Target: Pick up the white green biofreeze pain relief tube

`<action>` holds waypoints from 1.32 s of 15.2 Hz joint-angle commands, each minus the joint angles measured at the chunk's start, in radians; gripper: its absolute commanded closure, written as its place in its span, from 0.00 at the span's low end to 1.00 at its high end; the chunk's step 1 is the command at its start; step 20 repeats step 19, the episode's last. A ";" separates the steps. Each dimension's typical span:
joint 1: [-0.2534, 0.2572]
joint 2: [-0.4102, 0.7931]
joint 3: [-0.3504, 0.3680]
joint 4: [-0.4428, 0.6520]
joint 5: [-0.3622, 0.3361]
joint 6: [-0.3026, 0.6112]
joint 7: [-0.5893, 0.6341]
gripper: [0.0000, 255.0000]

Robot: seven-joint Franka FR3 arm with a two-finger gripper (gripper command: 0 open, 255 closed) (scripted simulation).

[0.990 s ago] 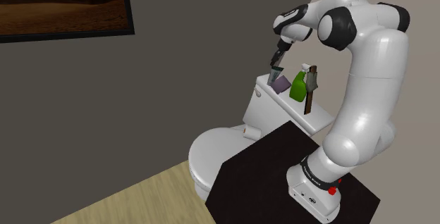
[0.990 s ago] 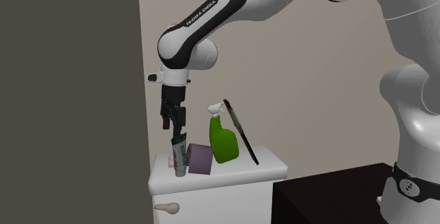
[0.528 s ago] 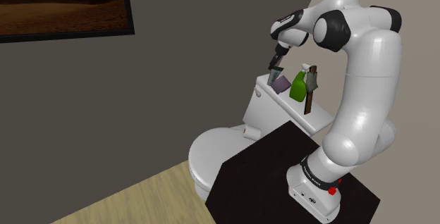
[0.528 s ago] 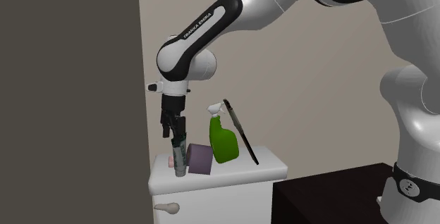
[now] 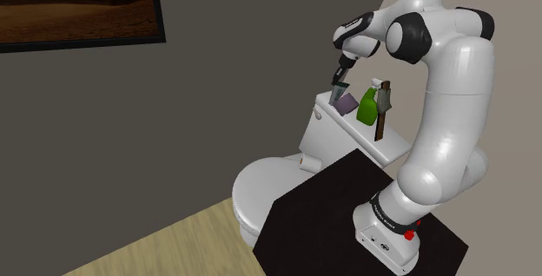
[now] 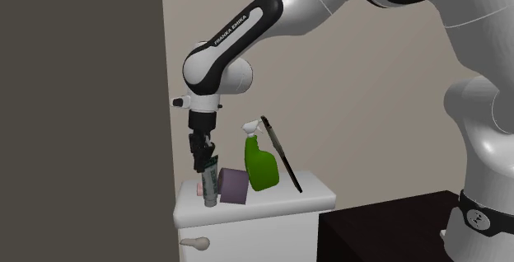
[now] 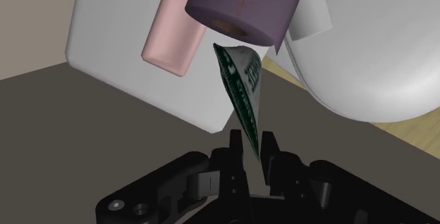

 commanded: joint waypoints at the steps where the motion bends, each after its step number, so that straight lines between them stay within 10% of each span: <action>1: 0.000 0.001 0.000 0.000 0.000 0.000 0.000 1.00; 20: 0.026 -0.102 -0.043 0.057 -0.071 -0.149 0.051 1.00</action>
